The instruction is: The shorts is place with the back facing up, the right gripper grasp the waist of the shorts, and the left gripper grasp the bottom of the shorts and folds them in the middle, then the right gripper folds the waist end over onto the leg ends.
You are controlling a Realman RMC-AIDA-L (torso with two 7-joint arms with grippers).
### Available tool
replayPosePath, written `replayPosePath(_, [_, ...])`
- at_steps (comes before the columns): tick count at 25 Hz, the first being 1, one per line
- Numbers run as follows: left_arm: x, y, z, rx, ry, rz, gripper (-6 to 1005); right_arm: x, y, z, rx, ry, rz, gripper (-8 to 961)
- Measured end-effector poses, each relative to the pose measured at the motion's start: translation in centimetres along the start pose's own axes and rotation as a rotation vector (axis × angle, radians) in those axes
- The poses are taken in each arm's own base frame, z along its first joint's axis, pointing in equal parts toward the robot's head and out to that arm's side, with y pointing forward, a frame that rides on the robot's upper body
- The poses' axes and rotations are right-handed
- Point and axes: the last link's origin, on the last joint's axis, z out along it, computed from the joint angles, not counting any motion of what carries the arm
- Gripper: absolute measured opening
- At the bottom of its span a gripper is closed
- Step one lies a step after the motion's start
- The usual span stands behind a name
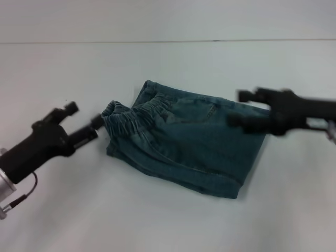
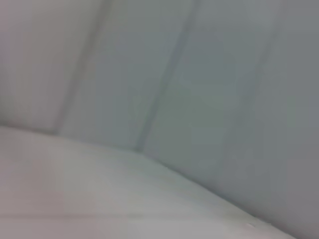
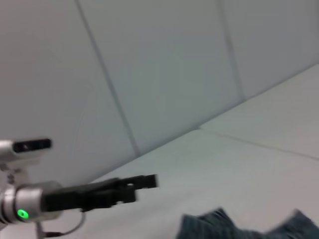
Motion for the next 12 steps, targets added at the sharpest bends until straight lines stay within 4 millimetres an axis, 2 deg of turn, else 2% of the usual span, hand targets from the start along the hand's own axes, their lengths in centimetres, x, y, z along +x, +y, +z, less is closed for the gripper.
replayPosePath(4, [0.4, 0.2, 0.6, -0.102, -0.146, 0.018, 934, 4.4, 1.0, -2.8, 0.038, -0.073, 0.002, 929])
replayPosePath(7, [0.9, 0.2, 1.0, -0.134, -0.215, 0.020, 934, 7.1, 2.0, -3.5, 0.057, -0.086, -0.036, 929])
replayPosePath(12, [1.4, 0.1, 1.1, -0.158, -0.278, 0.027, 934, 8.7, 2.6, -3.9, 0.076, -0.085, -0.047, 930])
